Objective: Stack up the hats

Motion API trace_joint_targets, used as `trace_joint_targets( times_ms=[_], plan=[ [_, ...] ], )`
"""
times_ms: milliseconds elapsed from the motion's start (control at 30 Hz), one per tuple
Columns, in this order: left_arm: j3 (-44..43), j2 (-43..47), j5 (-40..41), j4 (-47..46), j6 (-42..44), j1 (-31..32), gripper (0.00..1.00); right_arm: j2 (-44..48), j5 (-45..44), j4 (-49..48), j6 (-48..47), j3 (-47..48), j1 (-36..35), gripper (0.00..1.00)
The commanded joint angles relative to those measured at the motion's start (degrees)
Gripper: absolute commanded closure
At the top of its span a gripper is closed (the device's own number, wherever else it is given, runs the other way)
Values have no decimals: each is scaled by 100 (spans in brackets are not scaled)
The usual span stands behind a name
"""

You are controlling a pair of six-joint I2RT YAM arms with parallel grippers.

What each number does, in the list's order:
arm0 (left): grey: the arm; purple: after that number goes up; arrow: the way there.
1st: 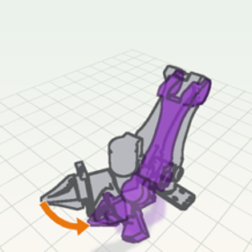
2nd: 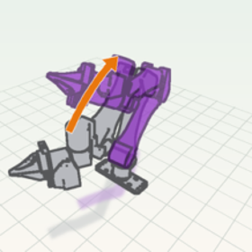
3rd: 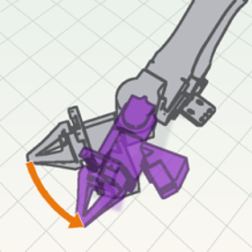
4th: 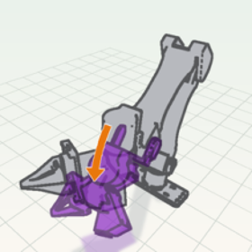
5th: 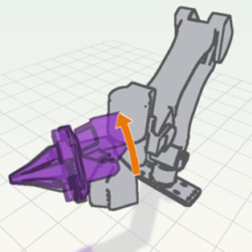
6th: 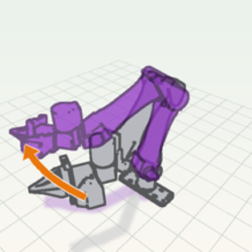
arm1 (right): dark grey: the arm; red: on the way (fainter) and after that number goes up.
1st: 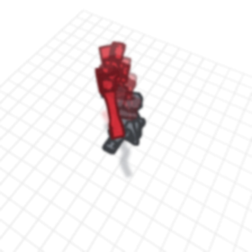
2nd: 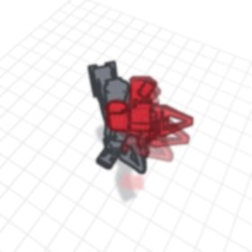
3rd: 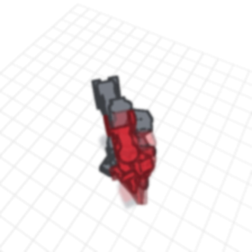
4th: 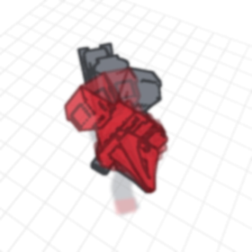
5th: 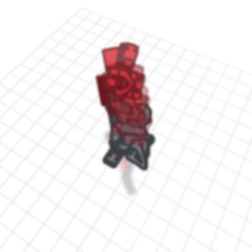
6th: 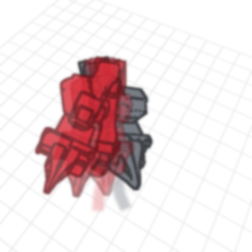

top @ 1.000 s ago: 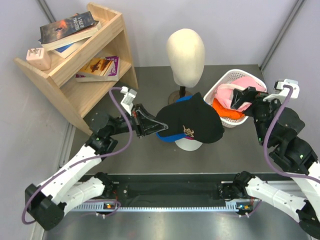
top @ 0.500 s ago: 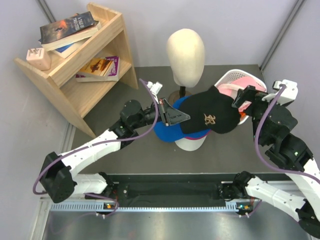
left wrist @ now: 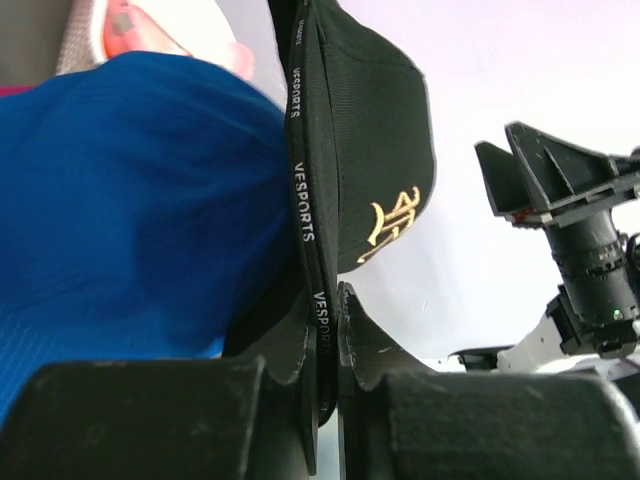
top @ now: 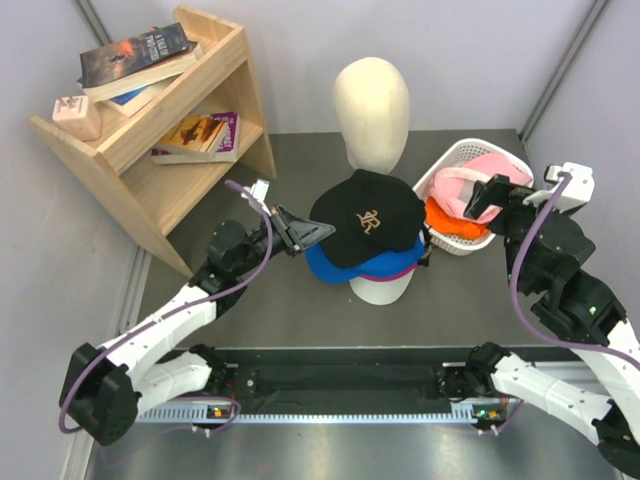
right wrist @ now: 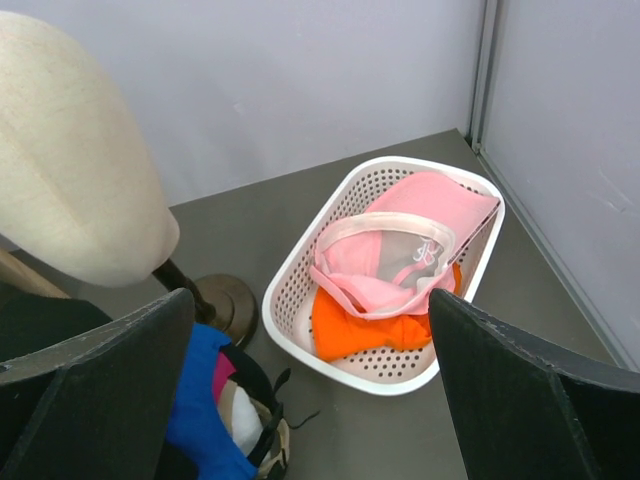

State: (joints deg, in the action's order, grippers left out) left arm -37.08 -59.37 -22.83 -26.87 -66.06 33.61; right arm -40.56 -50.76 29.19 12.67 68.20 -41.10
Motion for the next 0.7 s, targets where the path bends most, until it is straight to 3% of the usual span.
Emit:
trace_joint_targets(
  times_ms=[0, 167, 333, 667],
  plan=[
    [491, 312, 192, -335, -284, -337, 100, -22, 84, -124, 34, -62, 41, 0],
    [535, 216, -239, -966, -346, -355, 100, 21, 689, -370, -80, -359, 41, 0],
    [254, 128, -1038, -1565, -83, -355, 100, 92, 1972, -590, -46, -685, 41, 0],
    [-369, 803, -2857, -1743, 567, -355, 100, 539, 2500, -757, 201, -625, 41, 2]
  ],
)
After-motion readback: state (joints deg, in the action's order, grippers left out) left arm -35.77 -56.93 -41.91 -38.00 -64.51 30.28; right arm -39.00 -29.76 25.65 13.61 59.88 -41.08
